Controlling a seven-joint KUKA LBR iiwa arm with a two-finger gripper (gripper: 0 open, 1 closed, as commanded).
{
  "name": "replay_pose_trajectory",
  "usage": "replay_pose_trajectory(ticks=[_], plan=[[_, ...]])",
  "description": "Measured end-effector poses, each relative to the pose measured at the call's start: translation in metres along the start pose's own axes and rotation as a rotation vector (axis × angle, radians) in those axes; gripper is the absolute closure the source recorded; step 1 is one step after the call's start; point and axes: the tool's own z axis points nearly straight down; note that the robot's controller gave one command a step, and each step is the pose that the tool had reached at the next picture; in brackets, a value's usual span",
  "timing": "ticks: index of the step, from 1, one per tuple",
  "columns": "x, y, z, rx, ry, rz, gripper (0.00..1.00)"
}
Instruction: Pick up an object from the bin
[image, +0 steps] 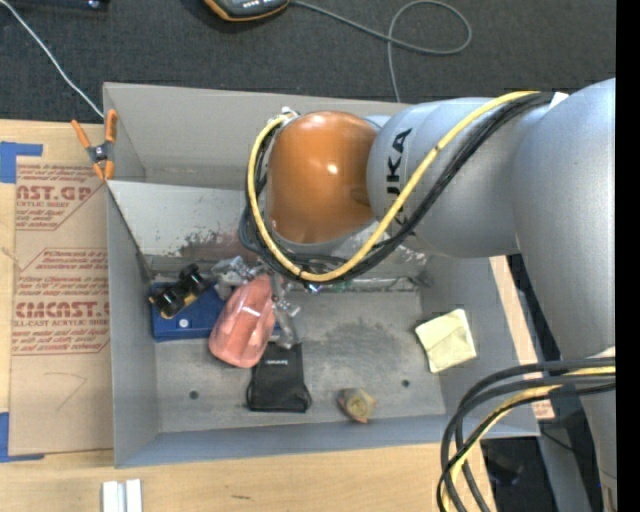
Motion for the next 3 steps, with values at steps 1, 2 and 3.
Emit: replay_pose_trajectory(ticks=[1,2,3], plan=[[-0.004,-0.0075,0.0631,0.006,-0.013,-0.26,0.0],[-0.0123,-0.006,0.0567,0.017,-0.021,-0.43,1.0],[-0.0122,-0.0062,0.0567,0.016,-0.021,-0.429,1.0]])
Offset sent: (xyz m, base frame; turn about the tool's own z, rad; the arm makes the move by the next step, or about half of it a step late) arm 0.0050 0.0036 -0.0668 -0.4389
